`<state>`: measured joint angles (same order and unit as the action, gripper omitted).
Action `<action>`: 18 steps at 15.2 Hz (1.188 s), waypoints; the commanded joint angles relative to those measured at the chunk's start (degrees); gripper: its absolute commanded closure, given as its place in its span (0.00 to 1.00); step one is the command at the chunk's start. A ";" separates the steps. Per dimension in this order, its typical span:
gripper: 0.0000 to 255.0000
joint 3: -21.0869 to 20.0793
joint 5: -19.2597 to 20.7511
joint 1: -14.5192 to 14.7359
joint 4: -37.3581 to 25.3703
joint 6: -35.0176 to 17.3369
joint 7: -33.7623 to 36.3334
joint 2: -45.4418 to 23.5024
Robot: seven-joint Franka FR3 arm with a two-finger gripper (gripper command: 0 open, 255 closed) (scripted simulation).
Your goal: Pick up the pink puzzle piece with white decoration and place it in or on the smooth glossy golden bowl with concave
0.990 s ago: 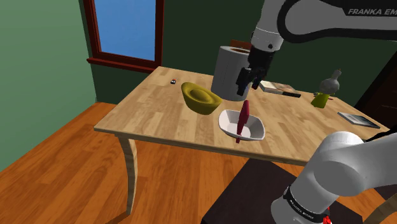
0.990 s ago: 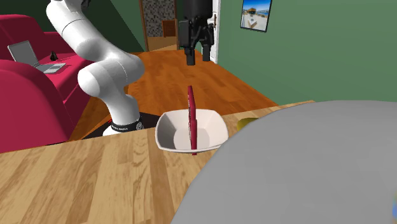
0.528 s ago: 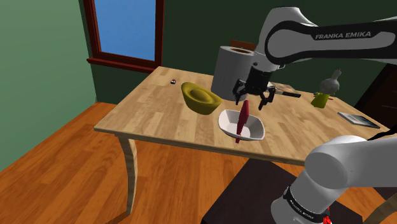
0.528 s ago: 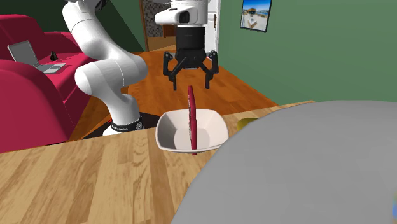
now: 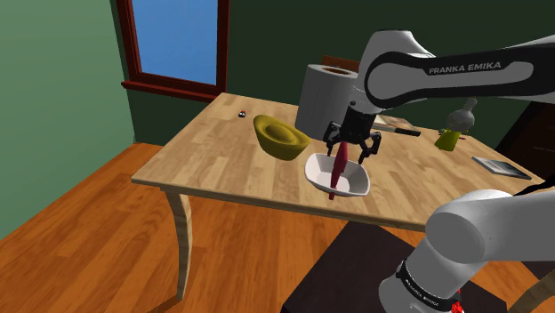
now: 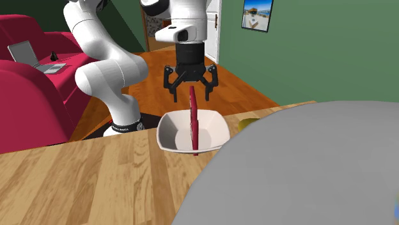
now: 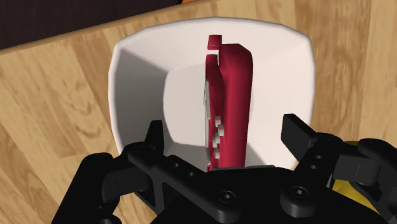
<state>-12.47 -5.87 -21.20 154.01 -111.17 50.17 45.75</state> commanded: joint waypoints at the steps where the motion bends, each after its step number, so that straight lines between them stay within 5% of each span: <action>1: 0.00 0.00 -0.01 0.00 0.17 -0.16 0.00 0.02; 5: 0.00 0.00 -0.01 0.00 0.16 -0.16 -0.01 0.02; 6: 1.00 0.00 -0.01 0.00 0.16 -0.16 -0.01 0.02; 18: 1.00 0.31 0.24 -0.12 -1.93 2.30 -0.09 0.39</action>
<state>-12.20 -5.68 -21.31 152.84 -109.68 50.03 46.05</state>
